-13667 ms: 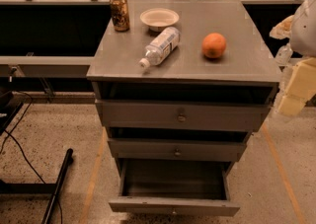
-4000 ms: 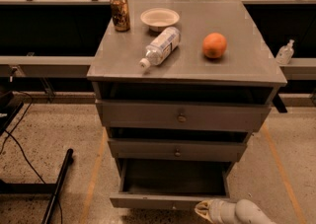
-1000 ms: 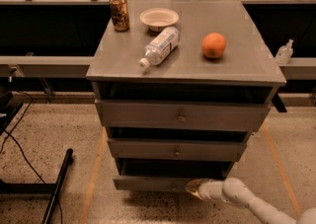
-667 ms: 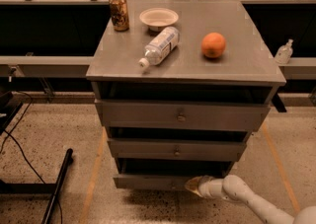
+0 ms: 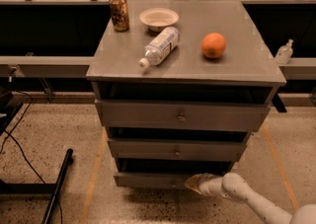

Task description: Close bottom drawer

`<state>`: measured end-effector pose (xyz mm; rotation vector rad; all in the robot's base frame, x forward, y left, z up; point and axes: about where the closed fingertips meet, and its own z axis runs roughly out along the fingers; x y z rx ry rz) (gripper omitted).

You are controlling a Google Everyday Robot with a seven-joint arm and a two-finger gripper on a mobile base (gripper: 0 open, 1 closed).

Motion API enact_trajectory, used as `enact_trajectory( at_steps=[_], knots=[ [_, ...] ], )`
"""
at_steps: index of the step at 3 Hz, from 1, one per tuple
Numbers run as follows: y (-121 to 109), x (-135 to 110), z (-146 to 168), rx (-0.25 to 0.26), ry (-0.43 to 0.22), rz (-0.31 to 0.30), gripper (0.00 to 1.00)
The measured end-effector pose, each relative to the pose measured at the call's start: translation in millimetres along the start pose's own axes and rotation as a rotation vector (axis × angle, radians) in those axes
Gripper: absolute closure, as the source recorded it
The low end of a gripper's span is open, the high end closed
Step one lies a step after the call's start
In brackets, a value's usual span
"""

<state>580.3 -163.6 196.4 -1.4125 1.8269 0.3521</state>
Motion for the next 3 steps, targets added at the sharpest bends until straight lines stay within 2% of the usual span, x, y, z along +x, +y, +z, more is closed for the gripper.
enact_trajectory(
  at_steps=[3],
  knots=[
    [-7.3,0.1,2.4,0.007,-0.01,0.012,1.0]
  ],
)
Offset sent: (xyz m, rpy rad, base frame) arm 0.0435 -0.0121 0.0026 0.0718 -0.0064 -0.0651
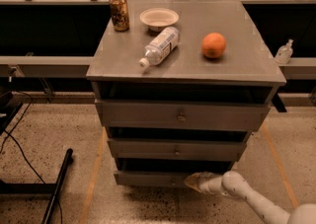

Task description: Close bottom drawer

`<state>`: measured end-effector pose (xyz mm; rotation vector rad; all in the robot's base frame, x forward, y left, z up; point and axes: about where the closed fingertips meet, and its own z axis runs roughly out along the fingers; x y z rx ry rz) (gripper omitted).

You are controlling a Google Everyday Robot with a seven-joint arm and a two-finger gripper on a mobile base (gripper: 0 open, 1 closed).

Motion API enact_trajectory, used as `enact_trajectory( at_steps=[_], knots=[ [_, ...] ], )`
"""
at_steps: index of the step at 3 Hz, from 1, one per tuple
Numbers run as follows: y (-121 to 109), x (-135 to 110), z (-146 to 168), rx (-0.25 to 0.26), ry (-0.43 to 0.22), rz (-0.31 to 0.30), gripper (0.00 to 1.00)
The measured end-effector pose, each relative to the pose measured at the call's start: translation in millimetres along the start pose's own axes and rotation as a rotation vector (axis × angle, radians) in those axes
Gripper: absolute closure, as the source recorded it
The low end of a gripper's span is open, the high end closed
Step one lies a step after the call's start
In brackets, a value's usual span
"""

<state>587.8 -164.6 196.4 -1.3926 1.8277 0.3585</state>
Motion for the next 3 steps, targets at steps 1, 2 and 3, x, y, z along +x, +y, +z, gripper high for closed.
enact_trajectory(
  at_steps=[1,2,3],
  knots=[
    [-4.7,-1.2,2.7,0.006,-0.008,0.009,1.0],
    [-4.8,-1.2,2.7,0.006,-0.008,0.009,1.0],
    [-6.8,-1.6,9.4,0.006,-0.02,0.02,1.0]
  ],
)
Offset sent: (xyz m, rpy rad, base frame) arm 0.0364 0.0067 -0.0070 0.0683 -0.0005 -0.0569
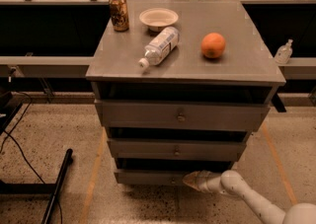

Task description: Close bottom drawer

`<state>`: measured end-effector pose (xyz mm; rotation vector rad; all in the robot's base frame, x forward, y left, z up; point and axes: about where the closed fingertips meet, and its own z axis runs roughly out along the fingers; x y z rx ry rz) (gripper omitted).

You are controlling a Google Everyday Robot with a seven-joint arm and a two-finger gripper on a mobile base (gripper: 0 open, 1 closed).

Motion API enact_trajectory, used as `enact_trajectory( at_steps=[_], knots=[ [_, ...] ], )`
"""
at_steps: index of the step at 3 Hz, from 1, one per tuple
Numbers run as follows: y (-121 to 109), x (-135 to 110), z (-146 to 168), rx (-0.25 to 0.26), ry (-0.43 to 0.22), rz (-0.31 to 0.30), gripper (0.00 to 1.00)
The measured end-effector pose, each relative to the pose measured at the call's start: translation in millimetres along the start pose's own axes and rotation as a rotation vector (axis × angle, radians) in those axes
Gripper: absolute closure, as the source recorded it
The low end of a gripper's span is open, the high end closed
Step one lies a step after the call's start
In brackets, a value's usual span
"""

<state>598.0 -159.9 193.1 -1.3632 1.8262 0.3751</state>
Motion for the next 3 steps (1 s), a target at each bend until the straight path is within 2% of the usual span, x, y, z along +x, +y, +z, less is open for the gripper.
enact_trajectory(
  at_steps=[3],
  knots=[
    [0.1,0.0,0.1,0.0,0.0,0.0,1.0]
  ],
)
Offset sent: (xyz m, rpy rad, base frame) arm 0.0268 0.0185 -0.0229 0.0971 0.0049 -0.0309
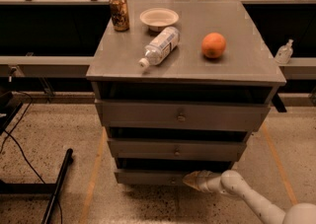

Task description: Close bottom drawer

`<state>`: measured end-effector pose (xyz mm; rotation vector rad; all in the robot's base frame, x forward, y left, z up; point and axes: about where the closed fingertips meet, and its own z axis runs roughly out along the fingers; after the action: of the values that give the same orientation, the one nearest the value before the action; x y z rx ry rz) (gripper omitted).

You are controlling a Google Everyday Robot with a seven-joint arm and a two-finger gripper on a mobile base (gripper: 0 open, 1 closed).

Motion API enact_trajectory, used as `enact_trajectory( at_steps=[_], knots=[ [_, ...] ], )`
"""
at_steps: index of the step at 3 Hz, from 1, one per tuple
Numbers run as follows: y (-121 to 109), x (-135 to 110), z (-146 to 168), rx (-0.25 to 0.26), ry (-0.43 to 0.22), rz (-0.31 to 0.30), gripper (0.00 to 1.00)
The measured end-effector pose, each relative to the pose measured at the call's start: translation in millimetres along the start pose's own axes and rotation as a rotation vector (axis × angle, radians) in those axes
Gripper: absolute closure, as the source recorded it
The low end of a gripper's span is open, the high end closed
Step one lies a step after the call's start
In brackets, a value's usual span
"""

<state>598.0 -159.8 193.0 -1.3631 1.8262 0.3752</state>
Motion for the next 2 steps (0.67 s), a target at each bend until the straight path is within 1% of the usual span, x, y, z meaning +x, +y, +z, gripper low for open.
enact_trajectory(
  at_steps=[2],
  knots=[
    [0.2,0.0,0.2,0.0,0.0,0.0,1.0]
  ],
)
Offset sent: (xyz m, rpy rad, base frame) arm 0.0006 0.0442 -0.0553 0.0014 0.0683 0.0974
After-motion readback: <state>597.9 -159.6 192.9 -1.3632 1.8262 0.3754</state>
